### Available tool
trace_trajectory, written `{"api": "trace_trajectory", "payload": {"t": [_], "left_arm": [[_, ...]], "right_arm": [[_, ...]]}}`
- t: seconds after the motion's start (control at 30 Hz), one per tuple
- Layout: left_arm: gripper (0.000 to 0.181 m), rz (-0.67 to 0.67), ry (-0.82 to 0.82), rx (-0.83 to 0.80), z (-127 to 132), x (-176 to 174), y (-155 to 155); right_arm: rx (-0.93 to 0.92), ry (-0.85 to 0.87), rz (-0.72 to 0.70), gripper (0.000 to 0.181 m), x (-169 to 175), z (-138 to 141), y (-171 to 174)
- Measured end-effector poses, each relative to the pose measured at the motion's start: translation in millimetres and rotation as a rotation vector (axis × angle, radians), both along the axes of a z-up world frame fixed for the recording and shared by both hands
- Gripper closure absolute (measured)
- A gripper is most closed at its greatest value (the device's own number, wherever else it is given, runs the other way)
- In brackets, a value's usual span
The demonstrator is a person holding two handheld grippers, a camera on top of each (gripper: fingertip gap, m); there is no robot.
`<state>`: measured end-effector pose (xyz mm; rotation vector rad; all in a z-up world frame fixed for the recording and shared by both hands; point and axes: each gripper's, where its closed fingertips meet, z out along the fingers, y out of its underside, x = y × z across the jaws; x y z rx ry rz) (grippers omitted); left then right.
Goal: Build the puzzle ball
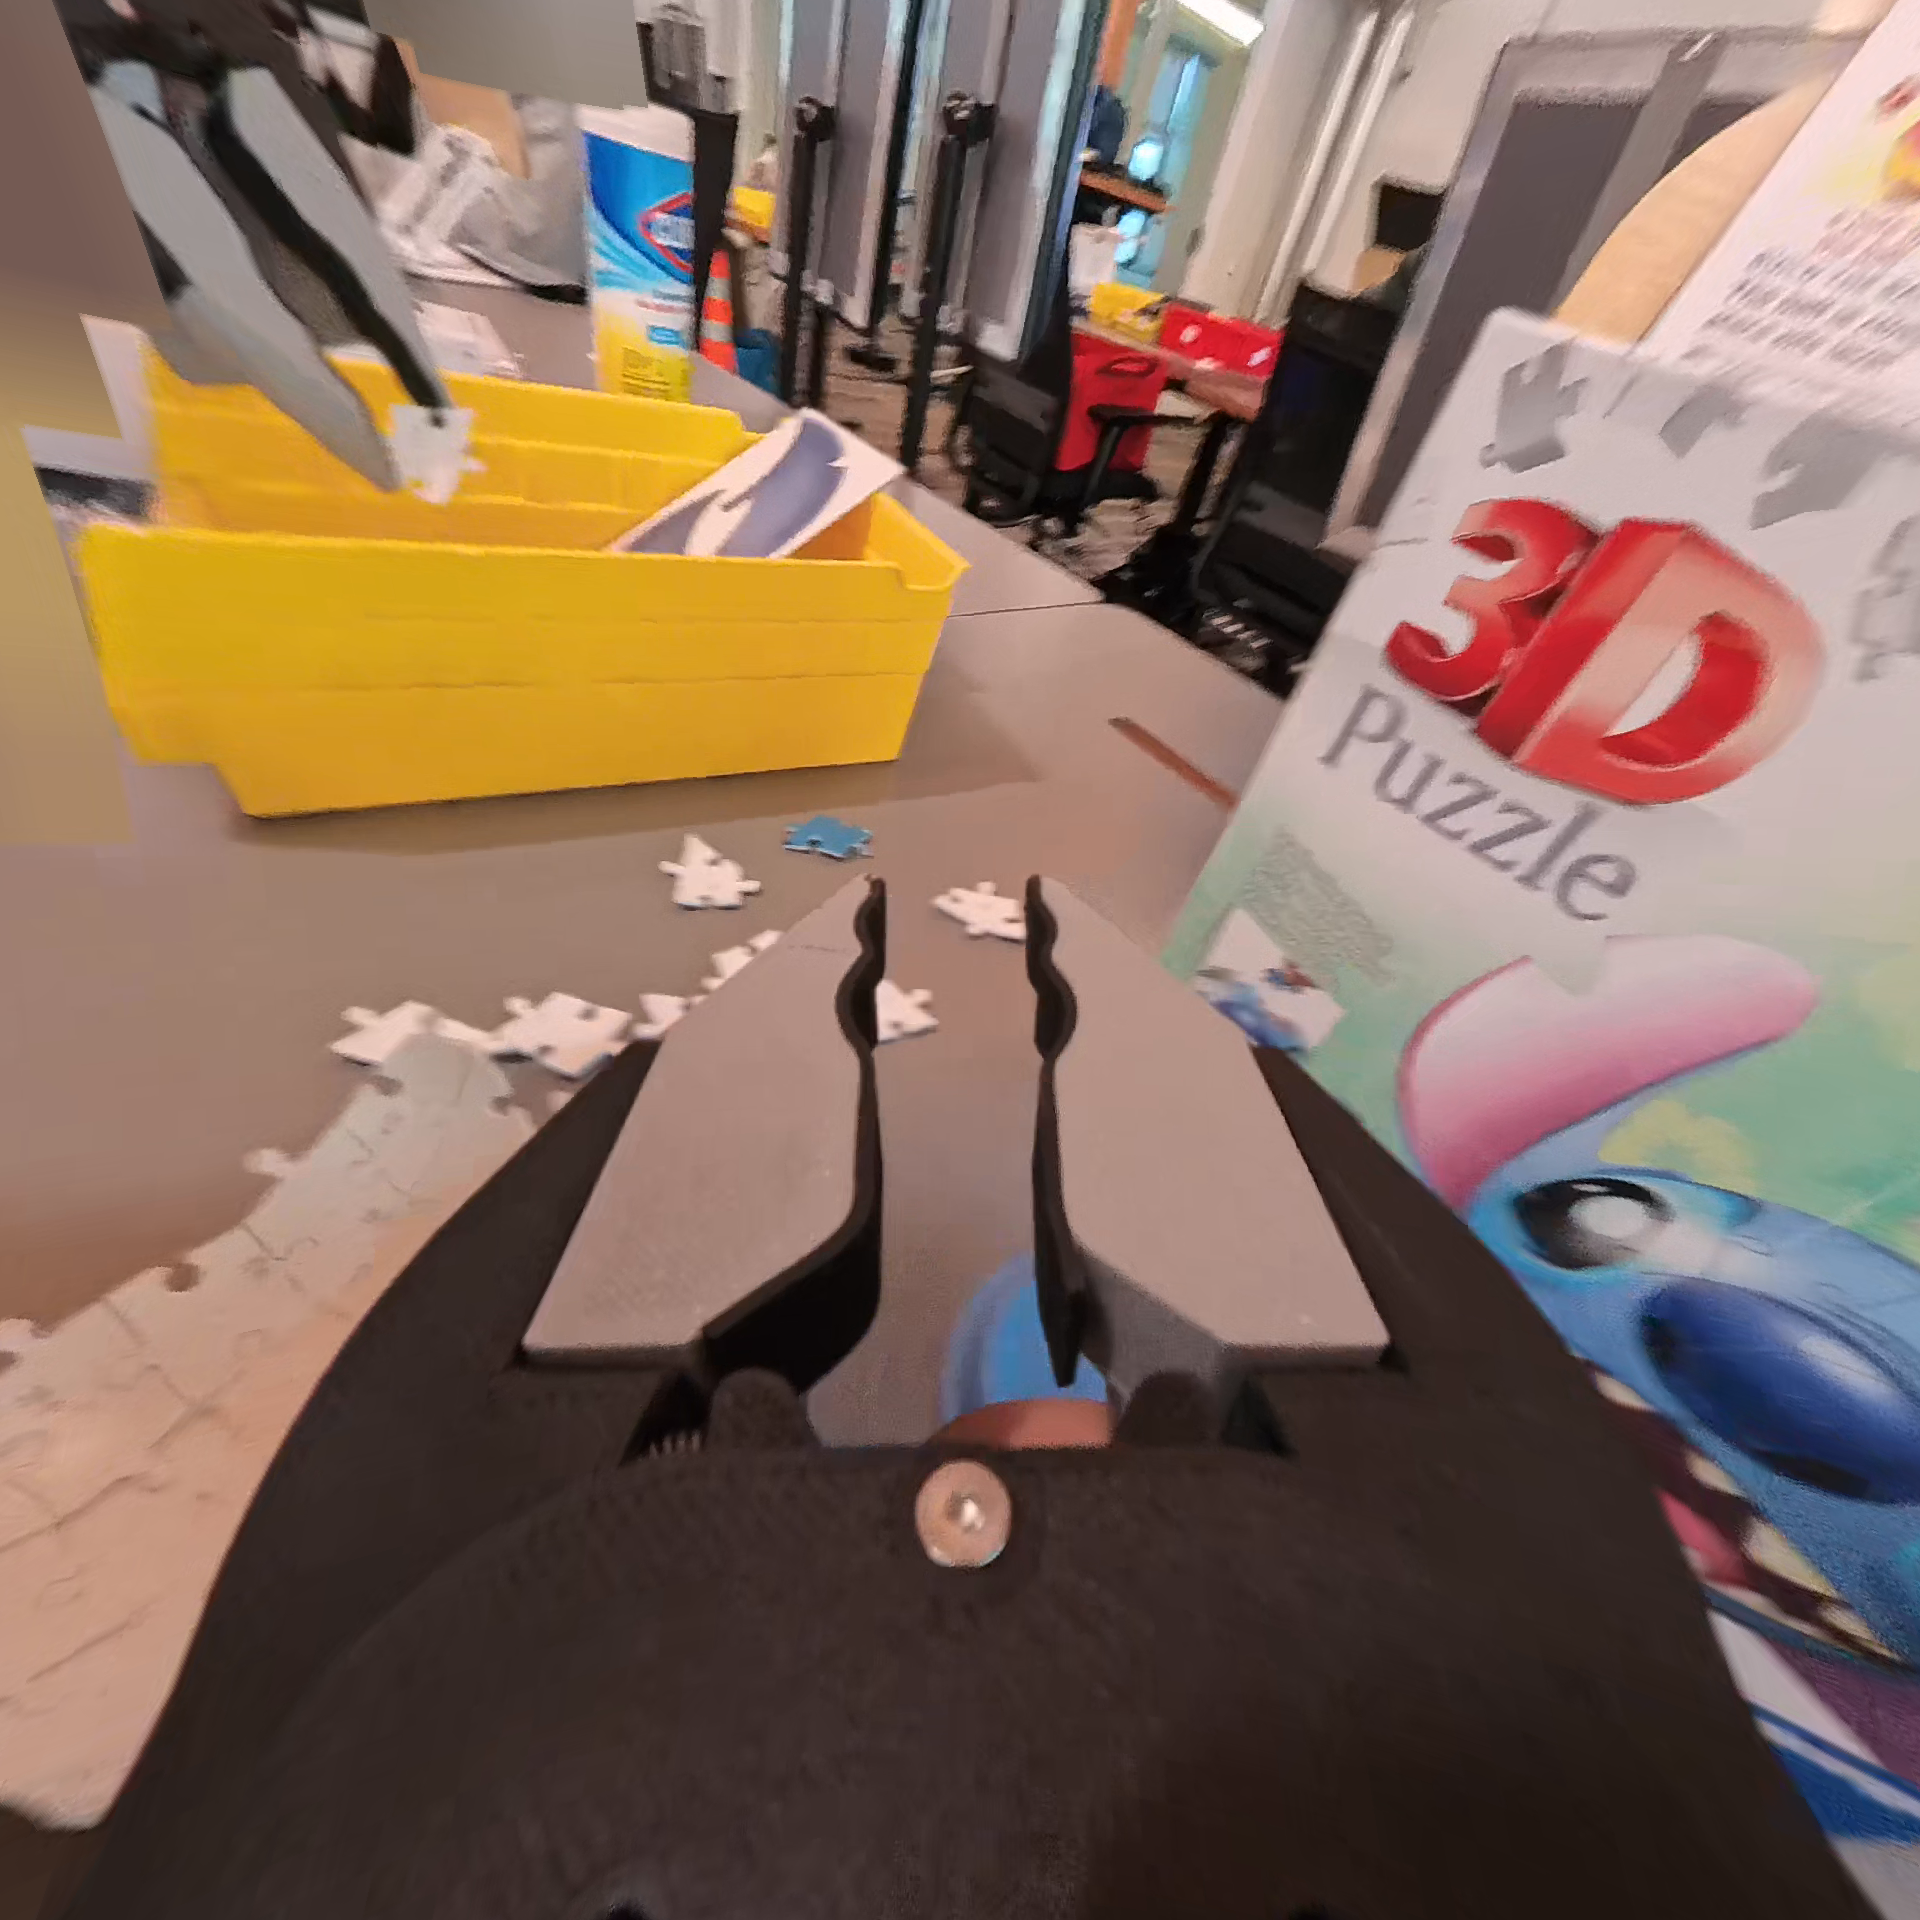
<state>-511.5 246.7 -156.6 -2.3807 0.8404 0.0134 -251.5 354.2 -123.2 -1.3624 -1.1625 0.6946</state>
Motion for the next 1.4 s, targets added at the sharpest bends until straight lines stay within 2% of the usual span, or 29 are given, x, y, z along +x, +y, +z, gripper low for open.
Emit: {"api": "trace_trajectory", "payload": {"t": [0.1, 0.23, 0.33, 0.47, 0.53, 0.73, 0.8, 0.83, 0.87, 0.9, 1.1, 1.23, 1.4], "left_arm": [[0.152, -0.086, -0.019, 0.181, 30.7, 41.4, 5.6], [0.155, -0.169, -0.068, 0.383, 57.4, 97.7, 5.2], [0.155, -0.226, -0.122, 0.424, 61.3, 137.1, -0.9], [0.155, -0.258, -0.218, 0.389, 53.8, 175.6, -1.3], [0.155, -0.258, -0.239, 0.380, 50.4, 183.8, 0.8], [0.155, -0.251, -0.269, 0.392, 45.9, 195.4, 4.1], [0.155, -0.263, -0.268, 0.392, 42.7, 203.4, 5.5], [0.155, -0.269, -0.267, 0.394, 41.4, 206.9, 6.3], [0.167, -0.268, -0.266, 0.399, 40.0, 209.6, 7.0], [0.168, -0.273, -0.268, 0.419, 39.7, 212.5, 9.2], [0.165, -0.288, -0.333, 0.370, 29.9, 225.2, 12.2], [0.157, -0.285, -0.331, 0.297, 14.3, 224.4, 10.8], [0.157, -0.223, -0.366, 0.248, 2.7, 230.3, 10.1]], "right_arm": [[-0.176, 0.040, 0.116, 0.154, -16.1, 5.9, -20.8], [-0.312, 0.137, 0.220, 0.153, -34.8, 29.4, -48.3], [-0.406, 0.218, 0.280, 0.154, -45.6, 41.7, -61.9], [-0.613, 0.287, 0.386, 0.150, -59.9, 42.3, -77.6], [-0.680, 0.264, 0.447, 0.148, -63.8, 36.7, -87.9], [-0.784, 0.206, 0.503, 0.150, -66.2, 24.3, -96.5], [-0.832, 0.179, 0.556, 0.162, -66.7, 21.7, -104.1], [-0.840, 0.171, 0.574, 0.175, -65.5, 21.1, -106.0], [-0.836, 0.170, 0.574, 0.180, -63.7, 21.0, -104.9], [-0.828, 0.166, 0.571, 0.180, -61.1, 20.9, -103.3], [-0.668, 0.008, 0.513, 0.181, -46.0, 7.8, -97.6], [-0.587, -0.055, 0.449, 0.181, -32.9, 6.2, -81.2], [-0.560, -0.231, 0.480, 0.181, -15.2, -9.5, -82.4]]}}
